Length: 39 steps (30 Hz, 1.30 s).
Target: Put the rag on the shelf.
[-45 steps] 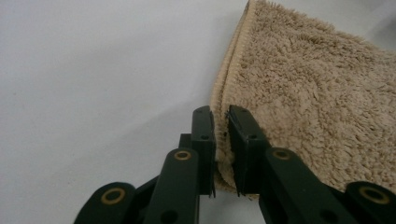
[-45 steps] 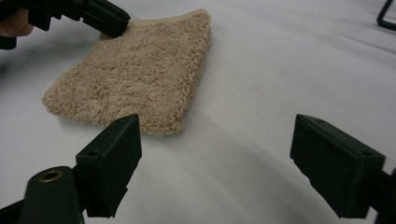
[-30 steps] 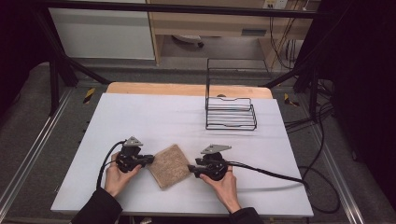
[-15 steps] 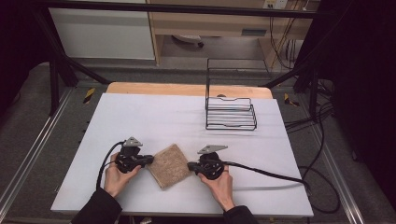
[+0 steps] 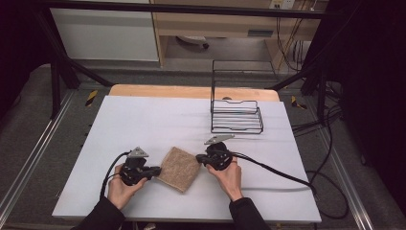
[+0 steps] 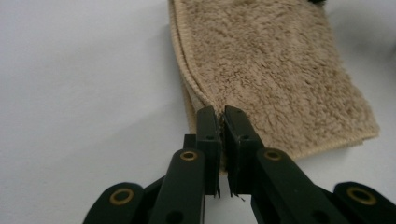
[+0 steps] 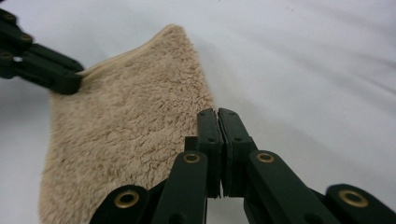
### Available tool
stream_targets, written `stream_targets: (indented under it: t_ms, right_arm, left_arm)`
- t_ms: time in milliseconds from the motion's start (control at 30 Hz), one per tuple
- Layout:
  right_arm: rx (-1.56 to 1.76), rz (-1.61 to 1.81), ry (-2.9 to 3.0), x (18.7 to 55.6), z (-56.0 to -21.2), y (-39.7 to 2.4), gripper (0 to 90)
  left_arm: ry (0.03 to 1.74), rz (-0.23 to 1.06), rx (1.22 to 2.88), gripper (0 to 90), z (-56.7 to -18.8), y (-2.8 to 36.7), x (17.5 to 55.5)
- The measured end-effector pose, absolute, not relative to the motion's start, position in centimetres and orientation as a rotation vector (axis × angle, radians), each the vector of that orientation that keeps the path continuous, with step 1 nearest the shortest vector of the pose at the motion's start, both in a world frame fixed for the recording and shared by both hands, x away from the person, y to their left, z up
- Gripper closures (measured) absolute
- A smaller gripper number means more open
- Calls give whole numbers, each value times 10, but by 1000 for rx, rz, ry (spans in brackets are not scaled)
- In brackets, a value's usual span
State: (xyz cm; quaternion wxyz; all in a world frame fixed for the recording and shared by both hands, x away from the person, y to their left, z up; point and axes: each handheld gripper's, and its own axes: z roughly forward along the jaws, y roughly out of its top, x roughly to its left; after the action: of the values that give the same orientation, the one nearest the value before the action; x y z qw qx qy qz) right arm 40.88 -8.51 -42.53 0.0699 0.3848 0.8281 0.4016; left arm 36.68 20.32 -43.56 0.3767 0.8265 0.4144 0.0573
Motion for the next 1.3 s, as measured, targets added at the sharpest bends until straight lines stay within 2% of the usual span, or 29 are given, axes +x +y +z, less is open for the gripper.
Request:
stream_targets:
  t_ms: [267,400,433,533,567,600,633,667,700,733,767,900,933,967,1167,1300]
  right_arm:
    - [1071,1142,2451,419,-444,-79,872]
    - [1069,1141,2435,418,-444,-79,804]
    - [1069,1141,2435,418,-444,-79,804]
    - [1077,1210,2405,414,-431,-87,677]
    - [1077,1210,2405,414,-431,-87,677]
    - [1083,1223,2398,413,-428,-90,645]
    - [1073,1225,2397,411,-423,-95,565]
    - [1079,1238,2401,409,-421,-98,516]
    - [1079,1238,2401,409,-421,-98,516]
    - [1083,1261,2402,406,-418,-104,428]
    - [1083,1261,2402,406,-418,-104,428]
    - [1103,1271,2384,399,-417,-118,285]
    - [1116,1276,2379,397,-418,-126,222]
    - [1116,1276,2379,397,-418,-126,222]
    - [1164,1252,2376,385,-424,-149,94]
    - [1192,1255,2361,379,-430,-157,59]
  left_arm:
    - [1078,170,2091,818,-439,198,363]
    - [1070,204,2092,708,-437,199,364]
    - [1064,215,2091,708,-436,200,365]
    - [1062,254,2074,547,-428,205,371]
    - [1062,254,2074,492,-428,205,371]
    - [1062,261,2071,492,-427,206,373]
    - [1064,266,2065,402,-425,207,376]
    - [1066,270,2068,373,-424,207,379]
    - [1072,274,2067,373,-423,207,382]
    - [1076,275,2066,318,-422,207,385]
    - [1075,275,2067,318,-422,206,388]
    - [1068,254,2080,228,-422,199,402]
    - [1065,260,2086,204,-422,197,405]
    - [1059,271,2092,204,-422,195,407]
    - [1101,295,2100,212,-423,180,419]
    - [1110,301,2105,228,-427,173,430]
